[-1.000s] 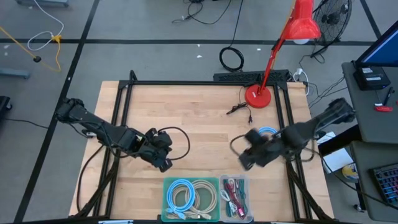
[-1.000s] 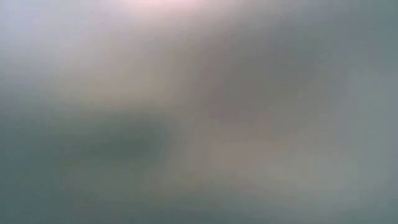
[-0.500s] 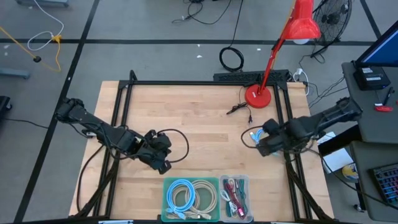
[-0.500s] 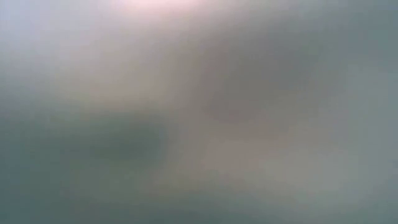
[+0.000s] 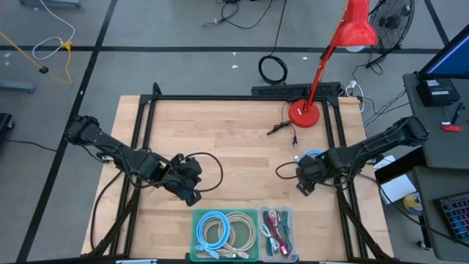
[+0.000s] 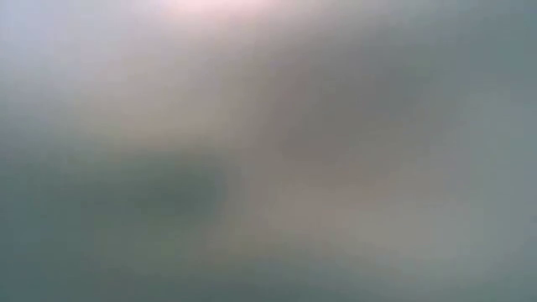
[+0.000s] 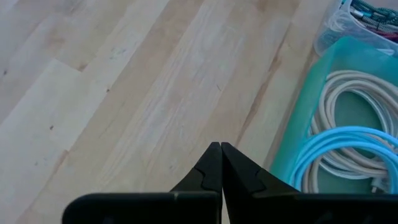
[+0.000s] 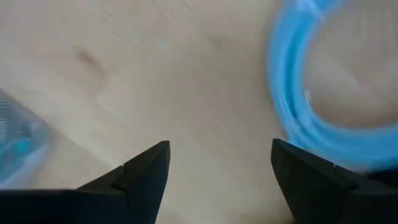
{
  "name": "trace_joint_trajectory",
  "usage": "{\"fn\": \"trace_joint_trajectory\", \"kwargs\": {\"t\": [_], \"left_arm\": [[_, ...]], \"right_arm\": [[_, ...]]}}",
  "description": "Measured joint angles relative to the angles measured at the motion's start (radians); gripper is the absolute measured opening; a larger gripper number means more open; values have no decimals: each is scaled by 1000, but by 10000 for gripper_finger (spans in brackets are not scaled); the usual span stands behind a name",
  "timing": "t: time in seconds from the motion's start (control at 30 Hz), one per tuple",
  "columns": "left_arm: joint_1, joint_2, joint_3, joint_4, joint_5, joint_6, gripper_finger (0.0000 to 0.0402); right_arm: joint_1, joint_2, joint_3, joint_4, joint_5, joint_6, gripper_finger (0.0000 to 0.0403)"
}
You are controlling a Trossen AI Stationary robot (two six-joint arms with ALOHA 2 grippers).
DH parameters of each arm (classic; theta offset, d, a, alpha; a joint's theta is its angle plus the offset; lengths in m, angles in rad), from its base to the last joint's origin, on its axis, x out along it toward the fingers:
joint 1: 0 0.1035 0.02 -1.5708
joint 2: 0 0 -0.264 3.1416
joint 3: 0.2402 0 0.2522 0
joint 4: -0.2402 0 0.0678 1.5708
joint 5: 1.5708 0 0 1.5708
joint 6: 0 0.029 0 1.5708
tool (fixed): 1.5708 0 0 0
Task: Pick & Place USB Port
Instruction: Put the blue hdmi cable into the green bin
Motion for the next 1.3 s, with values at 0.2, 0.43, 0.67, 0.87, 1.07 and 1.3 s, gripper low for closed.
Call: {"fn": "trace_joint_trajectory", "kwargs": {"t": [0.2, 0.43, 0.67, 0.87, 1.07, 1.3], "left_arm": [[0, 0, 0, 0, 18, -7, 0], [4, 0, 0, -1, 20, -41, 0], [45, 0, 0, 5, 23, -101, 0], [65, 0, 0, 9, 35, -158, 0], [70, 0, 0, 9, 18, -200, 0], [82, 0, 0, 9, 17, -211, 0]], "right_arm": [[2, -1, 5, 42, 89, -237, 257], [-7, 0, -4, -55, 153, -358, 227], [-24, 1, -71, 6, 193, -463, 220], [-52, 1, -185, 23, 186, -473, 225], [-56, -1, -253, 142, 128, -460, 215], [-59, -1, -254, 160, 87, -373, 117]]}}
